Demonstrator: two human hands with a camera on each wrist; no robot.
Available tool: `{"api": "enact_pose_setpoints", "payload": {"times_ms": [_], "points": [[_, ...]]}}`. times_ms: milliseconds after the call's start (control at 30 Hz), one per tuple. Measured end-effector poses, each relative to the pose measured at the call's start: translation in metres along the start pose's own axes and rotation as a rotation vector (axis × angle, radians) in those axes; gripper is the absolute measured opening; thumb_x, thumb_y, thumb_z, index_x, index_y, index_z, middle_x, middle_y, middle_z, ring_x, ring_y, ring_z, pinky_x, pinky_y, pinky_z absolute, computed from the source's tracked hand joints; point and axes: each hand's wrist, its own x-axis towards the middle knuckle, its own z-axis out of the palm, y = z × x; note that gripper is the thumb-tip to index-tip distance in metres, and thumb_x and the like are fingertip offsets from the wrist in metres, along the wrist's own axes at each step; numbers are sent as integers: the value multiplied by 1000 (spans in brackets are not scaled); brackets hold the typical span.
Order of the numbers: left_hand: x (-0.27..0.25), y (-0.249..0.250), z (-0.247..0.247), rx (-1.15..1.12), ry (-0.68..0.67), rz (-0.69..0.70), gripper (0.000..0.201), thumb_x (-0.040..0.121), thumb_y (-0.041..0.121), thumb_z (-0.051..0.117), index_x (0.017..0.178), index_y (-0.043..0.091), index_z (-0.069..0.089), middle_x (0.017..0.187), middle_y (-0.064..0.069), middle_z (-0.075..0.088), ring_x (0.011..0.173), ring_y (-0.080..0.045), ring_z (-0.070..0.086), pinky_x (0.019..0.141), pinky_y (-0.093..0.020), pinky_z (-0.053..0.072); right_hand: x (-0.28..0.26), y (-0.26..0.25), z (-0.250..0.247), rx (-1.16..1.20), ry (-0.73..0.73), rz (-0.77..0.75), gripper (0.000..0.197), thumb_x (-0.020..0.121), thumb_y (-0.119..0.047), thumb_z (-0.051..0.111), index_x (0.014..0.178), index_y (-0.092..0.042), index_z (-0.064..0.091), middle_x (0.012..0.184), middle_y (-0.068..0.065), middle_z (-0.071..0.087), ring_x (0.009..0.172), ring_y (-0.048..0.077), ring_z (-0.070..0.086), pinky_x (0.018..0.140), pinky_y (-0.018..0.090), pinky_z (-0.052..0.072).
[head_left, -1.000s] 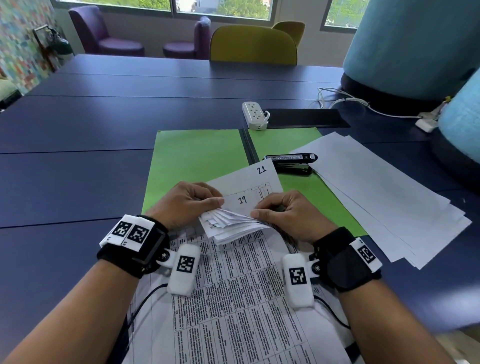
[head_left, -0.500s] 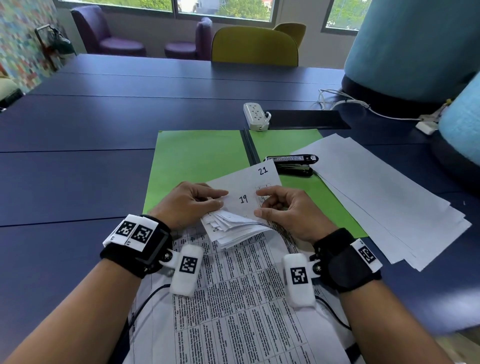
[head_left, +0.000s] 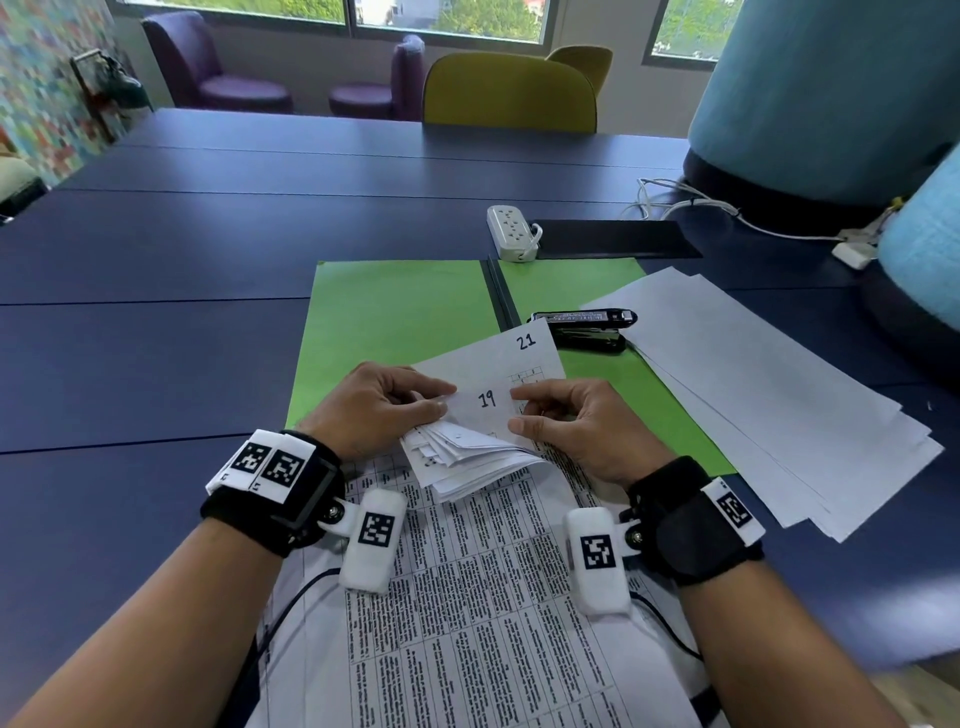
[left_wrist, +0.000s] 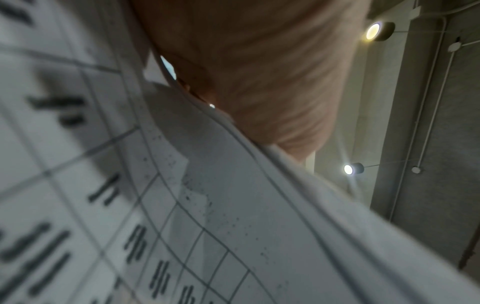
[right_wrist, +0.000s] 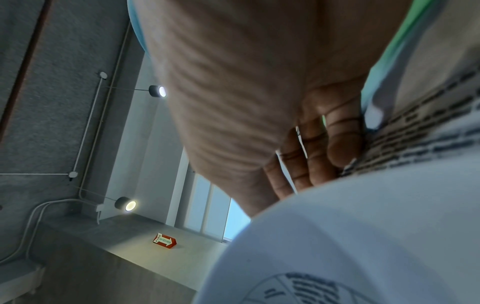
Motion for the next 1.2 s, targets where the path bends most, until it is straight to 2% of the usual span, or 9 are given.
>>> {"api": "enact_pose_setpoints", "payload": {"times_ms": [267, 433, 567, 667, 767, 833, 933, 1000, 1200], "points": [[0, 1, 2, -40, -1, -8, 18, 89, 15, 74, 99, 30, 78, 76, 12, 74, 68, -3, 63, 67, -18, 50, -1, 0, -2, -111, -30, -21, 19, 78, -18, 82, 95, -14, 77, 89, 9, 74, 79, 9, 64, 77, 23, 54], [-1, 0, 1, -62, 0, -15, 19, 88, 17, 75, 99, 32, 78, 73, 13, 70, 64, -3, 60, 65, -16, 48, 1, 0, -1, -139, -29, 5, 21, 76, -21, 83, 95, -24, 74, 93, 9, 72, 82, 10, 62, 81, 23, 55], [-3, 2, 4, -128, 28, -6, 15, 82, 26, 80, 94, 35, 79, 85, 1, 75, 73, -9, 67, 70, -22, 55, -3, -5, -1, -252, -109, -13, 23, 81, -45, 72, 71, -24, 75, 86, -2, 67, 77, 7, 61, 77, 25, 51], [-4, 5, 7, -187, 34, 14, 22, 75, 33, 75, 86, 15, 81, 94, -1, 78, 84, -16, 70, 76, -25, 58, -4, -9, 0, -280, -141, -16, 52, 83, -57, 56, 48, -19, 59, 76, -6, 58, 71, 0, 55, 79, 24, 43], [-4, 5, 8, -198, 43, 12, 49, 80, 46, 63, 81, 0, 79, 97, 3, 78, 93, -14, 70, 82, -28, 54, -3, -8, -1, -251, -119, 11, 51, 82, -63, 51, 59, -24, 74, 88, -3, 68, 92, 0, 63, 91, 27, 44], [-4, 4, 7, -208, 50, 0, 46, 80, 46, 65, 82, 3, 80, 97, -2, 79, 92, -16, 70, 84, -31, 53, -3, -7, -3, -211, -48, 29, 41, 85, -54, 60, 74, -19, 79, 88, -3, 72, 86, 2, 66, 82, 22, 47], [-3, 3, 6, -205, 35, -23, 24, 72, 37, 77, 89, 21, 81, 90, -6, 77, 77, -15, 67, 74, -28, 54, -3, -5, -1, -48, 61, 26, 13, 86, -19, 75, 95, -10, 74, 81, 4, 67, 65, 2, 60, 65, 15, 49], [-2, 2, 5, -179, 24, -37, 22, 76, 30, 80, 98, 29, 79, 94, -2, 78, 80, -12, 68, 76, -21, 55, -2, -2, 0, 23, 83, 20, 21, 83, -7, 76, 103, -8, 71, 81, 5, 63, 60, 0, 58, 62, 12, 49], [-5, 5, 7, -179, 38, -32, 16, 85, 14, 78, 96, 25, 80, 87, -1, 79, 74, -9, 68, 69, -17, 54, -3, -1, -1, -13, 59, -13, 19, 78, -2, 79, 92, -14, 74, 77, 0, 66, 65, 5, 60, 66, 14, 51]]}}
